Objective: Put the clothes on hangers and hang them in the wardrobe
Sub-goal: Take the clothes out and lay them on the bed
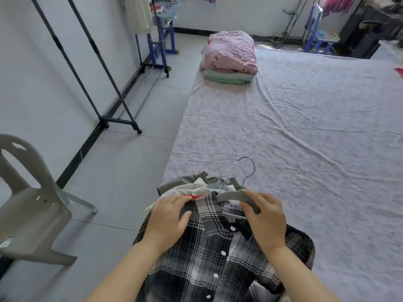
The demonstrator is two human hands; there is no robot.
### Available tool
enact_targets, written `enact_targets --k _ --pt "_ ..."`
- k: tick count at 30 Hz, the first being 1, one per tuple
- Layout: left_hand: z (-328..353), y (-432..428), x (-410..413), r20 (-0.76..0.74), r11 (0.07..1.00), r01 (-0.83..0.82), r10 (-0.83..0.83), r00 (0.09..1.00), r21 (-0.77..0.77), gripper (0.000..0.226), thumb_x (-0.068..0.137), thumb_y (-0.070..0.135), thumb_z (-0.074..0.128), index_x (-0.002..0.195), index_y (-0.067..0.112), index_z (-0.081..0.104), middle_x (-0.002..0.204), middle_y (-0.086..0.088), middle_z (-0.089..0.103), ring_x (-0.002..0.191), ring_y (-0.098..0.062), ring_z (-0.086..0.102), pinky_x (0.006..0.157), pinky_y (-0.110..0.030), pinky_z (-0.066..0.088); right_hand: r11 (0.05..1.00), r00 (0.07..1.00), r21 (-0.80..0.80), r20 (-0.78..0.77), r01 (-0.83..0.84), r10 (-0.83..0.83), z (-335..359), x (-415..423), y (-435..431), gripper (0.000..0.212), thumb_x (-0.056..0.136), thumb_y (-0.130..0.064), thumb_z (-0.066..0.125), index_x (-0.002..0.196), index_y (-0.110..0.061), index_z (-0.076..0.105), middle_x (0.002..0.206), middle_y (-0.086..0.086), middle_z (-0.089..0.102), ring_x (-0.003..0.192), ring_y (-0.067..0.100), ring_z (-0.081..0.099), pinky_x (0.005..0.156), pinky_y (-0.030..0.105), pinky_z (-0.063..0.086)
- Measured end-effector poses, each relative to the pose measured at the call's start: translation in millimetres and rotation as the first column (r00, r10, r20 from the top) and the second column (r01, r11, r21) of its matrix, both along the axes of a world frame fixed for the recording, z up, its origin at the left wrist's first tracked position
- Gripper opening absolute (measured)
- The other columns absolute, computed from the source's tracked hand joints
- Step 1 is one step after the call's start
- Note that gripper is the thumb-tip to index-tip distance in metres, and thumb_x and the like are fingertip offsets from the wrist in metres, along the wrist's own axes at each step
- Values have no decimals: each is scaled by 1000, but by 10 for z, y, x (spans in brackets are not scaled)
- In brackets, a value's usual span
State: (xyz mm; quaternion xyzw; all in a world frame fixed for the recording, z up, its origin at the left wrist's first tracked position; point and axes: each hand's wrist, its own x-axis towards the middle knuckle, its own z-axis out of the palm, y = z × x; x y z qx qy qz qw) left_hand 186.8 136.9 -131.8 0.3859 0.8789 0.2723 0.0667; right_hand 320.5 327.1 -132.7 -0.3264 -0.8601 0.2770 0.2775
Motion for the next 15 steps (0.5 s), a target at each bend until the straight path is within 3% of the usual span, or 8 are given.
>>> enact_targets --k 3,9,15 --pt "-212 293 -260 52 997 -20 24 998 -70 35 87 23 56 122 26 55 123 15 56 118 -8 45 102 -27 27 997 992 -69 121 -31 39 -312 -327 339 32 75 -17 76 106 -24 70 90 -2 65 84 17 53 63 26 44" --pt "-579 639 -538 101 967 -45 73 992 -252 39 89 23 53 128 20 49 131 5 50 123 -14 41 104 -29 28 957 856 -287 483 -46 186 -816 -854 789 43 86 -26 63 127 -20 54 123 4 54 114 23 48 93 38 44" --pt "-686 683 -473 169 931 -3 69 983 -366 42 91 29 51 132 21 46 136 7 45 130 -12 34 108 -32 27 928 732 -368 615 -62 293 -1036 -524 662 49 87 -28 62 132 -17 48 134 5 47 121 21 44 97 32 39"
